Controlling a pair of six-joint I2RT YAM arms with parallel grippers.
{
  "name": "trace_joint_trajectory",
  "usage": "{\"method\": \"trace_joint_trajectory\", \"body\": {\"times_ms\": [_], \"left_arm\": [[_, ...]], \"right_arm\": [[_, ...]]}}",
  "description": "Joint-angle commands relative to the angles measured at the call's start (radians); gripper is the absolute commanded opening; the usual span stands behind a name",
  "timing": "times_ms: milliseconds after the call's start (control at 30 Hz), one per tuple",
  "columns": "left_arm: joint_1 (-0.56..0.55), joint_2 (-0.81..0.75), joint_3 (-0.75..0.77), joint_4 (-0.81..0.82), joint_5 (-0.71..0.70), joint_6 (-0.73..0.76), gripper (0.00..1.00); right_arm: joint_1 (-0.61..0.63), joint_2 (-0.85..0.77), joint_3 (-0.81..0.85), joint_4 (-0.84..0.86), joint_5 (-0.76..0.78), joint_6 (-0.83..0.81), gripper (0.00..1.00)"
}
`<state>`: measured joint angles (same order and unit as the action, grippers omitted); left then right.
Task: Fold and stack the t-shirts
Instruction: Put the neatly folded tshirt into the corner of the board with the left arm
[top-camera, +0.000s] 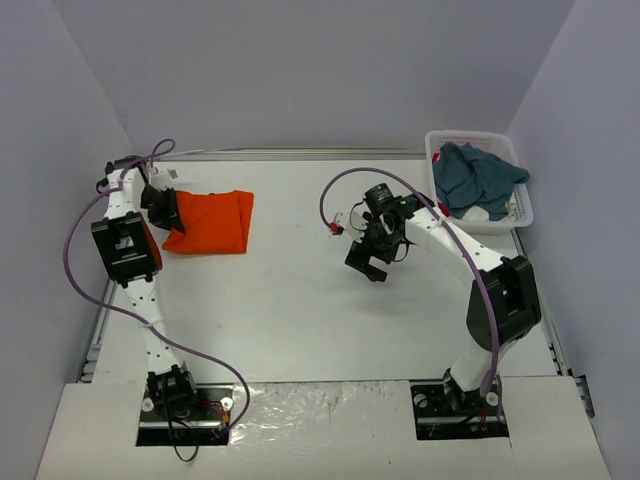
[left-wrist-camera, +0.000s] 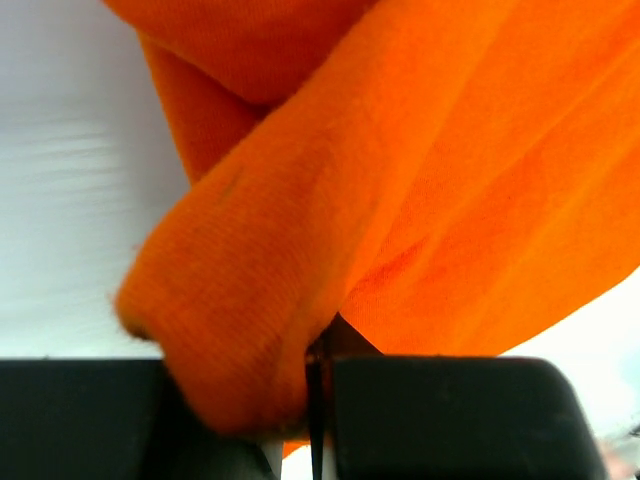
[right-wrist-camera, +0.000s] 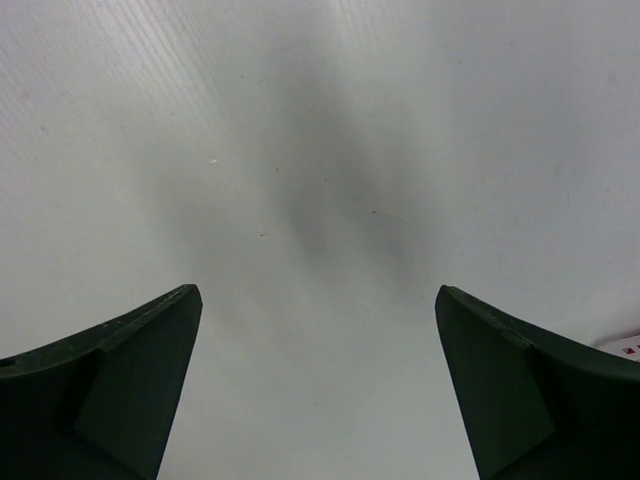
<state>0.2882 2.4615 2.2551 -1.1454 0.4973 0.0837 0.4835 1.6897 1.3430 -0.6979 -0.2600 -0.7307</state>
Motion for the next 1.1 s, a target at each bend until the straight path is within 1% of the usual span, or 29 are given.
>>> {"method": "trace_joint_trajectory", "body": {"times_ms": [0, 67, 100, 133, 167, 200, 267, 367, 433, 467, 533, 567, 600, 633, 667, 700, 733, 767, 800, 833, 867, 900, 1067], "left_arm": [[0.026, -0.013, 0.101, -0.092, -0.071, 0.074, 0.02], [0.026, -0.01, 0.156, -0.105, -0.118, 0.102, 0.04], [0.026, -0.01, 0.173, -0.109, -0.131, 0.113, 0.11], [0.026, -0.012, 0.19, -0.114, -0.14, 0.119, 0.33], [0.028, -0.015, 0.205, -0.12, -0.146, 0.131, 0.46], [0.028, -0.025, 0.233, -0.125, -0.154, 0.134, 0.52], [0.029, -0.054, 0.265, -0.128, -0.169, 0.139, 0.59], [0.029, -0.11, 0.296, -0.132, -0.195, 0.152, 0.63], [0.029, -0.143, 0.319, -0.14, -0.218, 0.166, 0.64], [0.028, -0.235, 0.282, -0.128, -0.218, 0.181, 0.65], [0.026, -0.26, 0.218, -0.108, -0.206, 0.182, 0.65], [0.025, -0.316, 0.172, -0.093, -0.189, 0.182, 0.65], [0.023, -0.347, 0.062, -0.073, -0.159, 0.183, 0.65], [0.014, -0.378, -0.004, -0.015, -0.146, 0.183, 0.63], [0.006, -0.438, -0.069, 0.013, -0.135, 0.191, 0.6], [-0.003, -0.462, -0.131, 0.045, -0.128, 0.195, 0.56], [-0.021, -0.484, -0.244, 0.106, -0.131, 0.195, 0.47], [-0.029, -0.513, -0.291, 0.131, -0.129, 0.192, 0.38], [-0.034, -0.524, -0.333, 0.156, -0.125, 0.191, 0.25], [-0.04, -0.529, -0.392, 0.192, -0.121, 0.182, 0.16], [-0.05, -0.532, -0.417, 0.205, -0.109, 0.18, 0.08], [-0.057, -0.532, -0.436, 0.22, -0.108, 0.177, 0.03], [-0.096, -0.542, -0.518, 0.315, -0.123, 0.157, 0.02]], "right_arm": [[-0.013, 0.004, -0.005, -0.02, -0.019, 0.013, 1.0], [-0.02, 0.005, -0.004, -0.02, -0.021, 0.017, 1.0], [-0.02, 0.01, -0.004, -0.02, -0.022, 0.019, 1.0], [-0.022, 0.008, -0.004, -0.02, -0.022, 0.02, 1.0], [-0.025, 0.01, -0.004, -0.02, -0.022, 0.022, 1.0], [-0.026, 0.01, -0.004, -0.02, -0.021, 0.024, 1.0], [-0.032, 0.01, -0.007, -0.022, -0.021, 0.024, 1.0], [-0.037, 0.011, -0.007, -0.022, -0.019, 0.025, 1.0], [-0.04, 0.011, -0.004, -0.025, -0.019, 0.027, 1.0], [-0.045, 0.013, -0.002, -0.023, -0.024, 0.027, 1.0], [-0.046, 0.013, -0.001, -0.025, -0.025, 0.027, 1.0], [-0.048, 0.013, -0.002, -0.023, -0.027, 0.027, 1.0], [-0.049, 0.013, -0.002, -0.025, -0.028, 0.027, 1.0], [-0.049, 0.014, -0.002, -0.025, -0.03, 0.027, 1.0], [-0.051, 0.015, -0.001, -0.023, -0.031, 0.028, 1.0], [-0.052, 0.016, 0.001, -0.025, -0.033, 0.03, 1.0], [-0.054, 0.019, 0.002, -0.025, -0.036, 0.033, 1.0], [-0.054, 0.021, 0.004, -0.025, -0.036, 0.033, 1.0], [-0.056, 0.022, 0.004, -0.026, -0.036, 0.036, 1.0], [-0.057, 0.022, 0.004, -0.026, -0.036, 0.037, 1.0], [-0.057, 0.024, 0.004, -0.026, -0.038, 0.037, 1.0], [-0.059, 0.022, 0.002, -0.026, -0.039, 0.037, 1.0], [-0.071, 0.024, -0.007, -0.026, -0.045, 0.037, 1.0]]}}
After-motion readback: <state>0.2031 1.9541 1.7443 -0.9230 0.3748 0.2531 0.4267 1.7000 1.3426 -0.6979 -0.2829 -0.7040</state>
